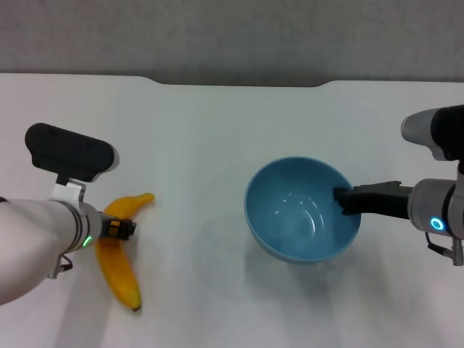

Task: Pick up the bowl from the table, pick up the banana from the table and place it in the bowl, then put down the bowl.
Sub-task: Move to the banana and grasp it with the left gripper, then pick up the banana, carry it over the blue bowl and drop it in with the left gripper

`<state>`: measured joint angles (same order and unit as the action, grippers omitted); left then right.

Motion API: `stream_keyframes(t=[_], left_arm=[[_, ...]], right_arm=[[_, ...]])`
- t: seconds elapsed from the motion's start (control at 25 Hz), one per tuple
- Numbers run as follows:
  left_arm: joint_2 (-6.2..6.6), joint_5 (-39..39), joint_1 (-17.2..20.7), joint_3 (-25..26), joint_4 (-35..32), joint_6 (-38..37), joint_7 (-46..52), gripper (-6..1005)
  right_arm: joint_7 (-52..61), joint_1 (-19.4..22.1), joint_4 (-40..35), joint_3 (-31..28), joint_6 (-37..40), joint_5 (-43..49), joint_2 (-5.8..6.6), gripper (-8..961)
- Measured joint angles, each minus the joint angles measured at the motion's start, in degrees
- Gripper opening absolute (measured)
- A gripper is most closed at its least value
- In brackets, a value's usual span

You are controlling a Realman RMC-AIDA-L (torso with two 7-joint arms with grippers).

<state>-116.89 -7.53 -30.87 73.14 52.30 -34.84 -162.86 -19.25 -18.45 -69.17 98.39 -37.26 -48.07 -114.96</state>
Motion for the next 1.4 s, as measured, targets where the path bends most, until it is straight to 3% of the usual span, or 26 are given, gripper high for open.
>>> stream_keyframes(t=[0.24, 0.52, 0.68, 1.12, 1.4], left_arm=[[0.07, -0.07, 1.19, 0.34, 2.16, 0.29, -0.01, 523], [0.37, 1.87, 7.78, 2.15, 11.88, 4.99, -0.01, 523], [0.23, 2.21, 11.06, 2.81, 13.57, 12.8, -0.01, 523], [-0.11, 0.51, 18.8, 1.6, 9.95, 44.23, 2.23, 522], [0.06, 0.66, 22.88, -2.88, 15.44, 52.1, 3.97, 522]], right_arm=[[0.0, 0.44, 0.0, 0.04, 0.08, 0.05, 0.0, 34], [0.0, 0.4, 0.42, 0.03, 0.76, 0.28, 0.1, 34], [-1.0, -0.09, 1.64, 0.19, 2.35, 0.09, 0.07, 34], [-1.45, -1.67, 4.51, 3.09, 8.14, -0.61, -0.01, 34], [-1.56, -3.37, 9.49, 5.51, 12.48, -3.66, -0.04, 34]])
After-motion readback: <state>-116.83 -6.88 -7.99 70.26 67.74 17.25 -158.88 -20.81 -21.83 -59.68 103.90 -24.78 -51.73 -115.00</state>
